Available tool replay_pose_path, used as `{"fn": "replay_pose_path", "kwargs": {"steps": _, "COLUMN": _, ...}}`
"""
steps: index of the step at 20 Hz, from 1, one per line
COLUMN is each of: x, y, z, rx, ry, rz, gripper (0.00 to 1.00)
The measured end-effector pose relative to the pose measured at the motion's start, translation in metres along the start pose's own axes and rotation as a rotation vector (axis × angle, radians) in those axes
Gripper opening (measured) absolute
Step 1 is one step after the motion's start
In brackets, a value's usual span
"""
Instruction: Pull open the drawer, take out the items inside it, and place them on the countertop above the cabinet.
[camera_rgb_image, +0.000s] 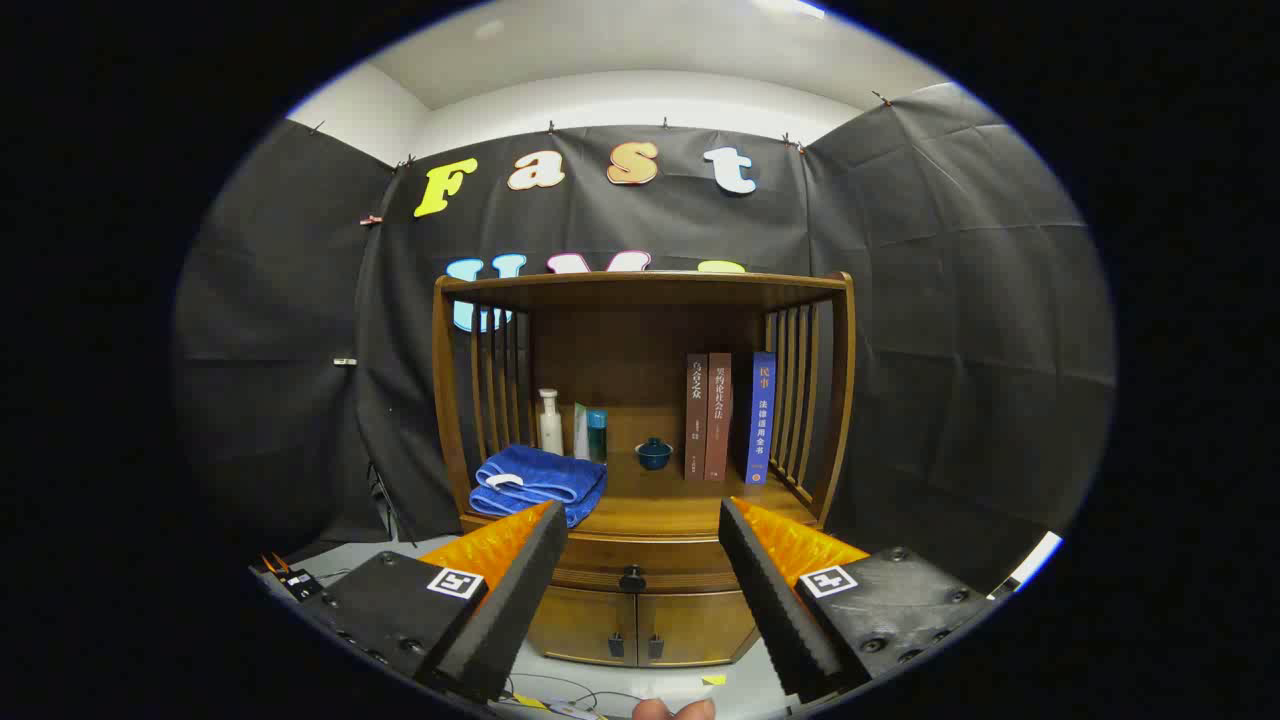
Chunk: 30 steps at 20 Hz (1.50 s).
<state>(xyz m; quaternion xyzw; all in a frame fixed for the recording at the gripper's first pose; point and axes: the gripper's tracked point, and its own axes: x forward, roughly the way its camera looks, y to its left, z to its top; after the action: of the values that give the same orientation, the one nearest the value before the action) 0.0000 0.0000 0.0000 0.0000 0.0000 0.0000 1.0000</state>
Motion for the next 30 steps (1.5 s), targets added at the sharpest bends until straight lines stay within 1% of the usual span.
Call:
{"fn": "replay_pose_path", "kwargs": {"steps": 18, "x": 0.003, "y": -0.003, "z": -0.002, "rx": -0.003, "ry": 0.003, "rz": -0.011, "gripper": 0.99}}
{"fn": "replay_pose_path", "kwargs": {"steps": 22, "x": 0.014, "y": -0.008, "z": -0.009, "rx": -0.004, "ry": -0.024, "rz": -0.026, "gripper": 0.99}}
{"fn": "replay_pose_path", "kwargs": {"steps": 25, "x": 0.031, "y": -0.011, "z": -0.035, "rx": 0.028, "ry": -0.039, "rz": -0.029, "gripper": 0.99}}
{"fn": "replay_pose_path", "kwargs": {"steps": 30, "x": 0.078, "y": -0.013, "z": -0.114, "rx": 0.055, "ry": 0.043, "rz": -0.029, "gripper": 1.00}}
